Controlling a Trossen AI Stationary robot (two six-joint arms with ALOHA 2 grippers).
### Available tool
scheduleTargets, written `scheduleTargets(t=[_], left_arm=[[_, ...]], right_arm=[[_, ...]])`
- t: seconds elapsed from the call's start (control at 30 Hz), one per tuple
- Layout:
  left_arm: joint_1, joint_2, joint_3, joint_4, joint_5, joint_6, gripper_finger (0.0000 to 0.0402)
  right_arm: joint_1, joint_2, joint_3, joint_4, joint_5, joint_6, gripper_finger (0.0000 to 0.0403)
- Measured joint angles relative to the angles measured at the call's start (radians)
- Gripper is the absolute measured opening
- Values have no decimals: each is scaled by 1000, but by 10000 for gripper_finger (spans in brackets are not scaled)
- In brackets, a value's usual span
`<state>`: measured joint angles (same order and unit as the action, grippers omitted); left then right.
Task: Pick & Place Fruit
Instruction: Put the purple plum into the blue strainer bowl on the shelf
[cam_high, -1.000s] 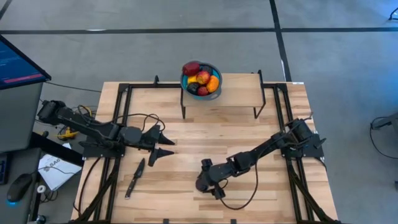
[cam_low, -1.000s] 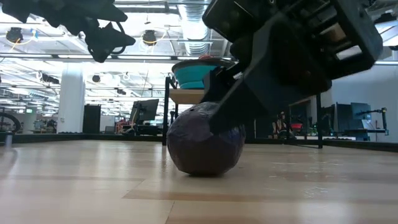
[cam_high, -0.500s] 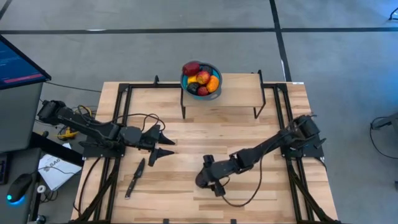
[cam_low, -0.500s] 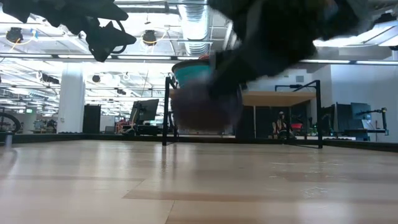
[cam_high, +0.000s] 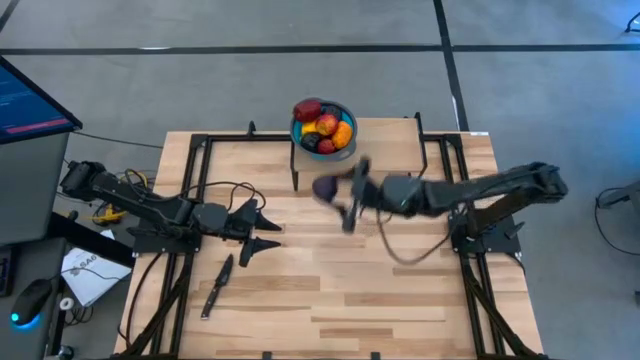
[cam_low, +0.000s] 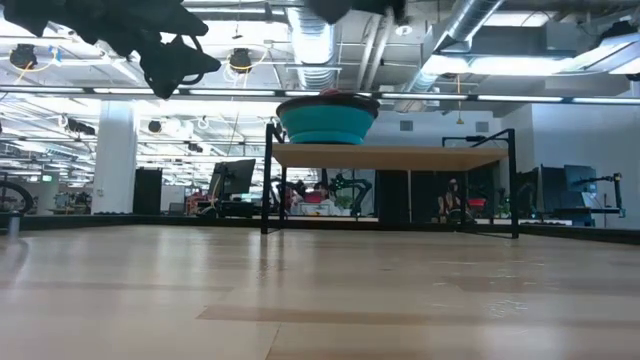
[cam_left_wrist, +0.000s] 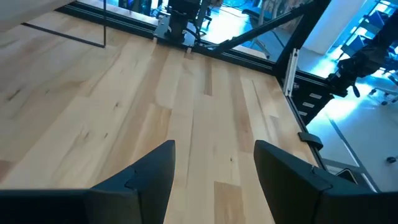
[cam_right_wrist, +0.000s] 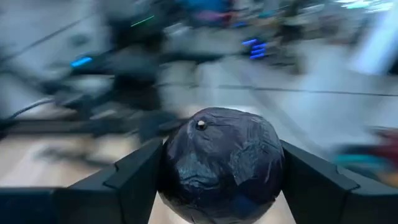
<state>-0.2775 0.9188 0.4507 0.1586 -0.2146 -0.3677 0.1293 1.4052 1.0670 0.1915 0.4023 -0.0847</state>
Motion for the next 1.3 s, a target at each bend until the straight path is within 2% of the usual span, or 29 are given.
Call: scheduleTargets(t=[0.1, 0.23, 0.3, 0.43, 0.53, 0.63, 0.97, 1.1, 1.3], left_arm=[[0, 0, 0, 1, -2, 32, 213], [4, 0, 0, 9, -3, 67, 213], [5, 0, 0, 11, -11, 85, 213], [5, 0, 0, 23, -76, 111, 213], [5, 0, 0, 27, -129, 128, 213], [5, 0, 0, 31, -161, 127, 213], [4, 0, 0, 38, -163, 125, 213], [4, 0, 0, 39, -163, 124, 213], [3, 0, 0, 40, -163, 124, 213]], right_arm=[[-94, -60, 1, -2, 95, 13, 281], [-239, -86, 1, -7, 113, 69, 281], [-304, -78, 1, -6, 65, 92, 282], [-403, -21, 1, 51, -126, 131, 282], [-420, 31, 10, 117, -147, 138, 282], [-418, 98, 75, 120, -148, 137, 282], [-426, 365, 451, -166, -142, 66, 282], [-436, 456, 588, -290, -101, 47, 282], [-442, 530, 693, -395, -57, 32, 282]])
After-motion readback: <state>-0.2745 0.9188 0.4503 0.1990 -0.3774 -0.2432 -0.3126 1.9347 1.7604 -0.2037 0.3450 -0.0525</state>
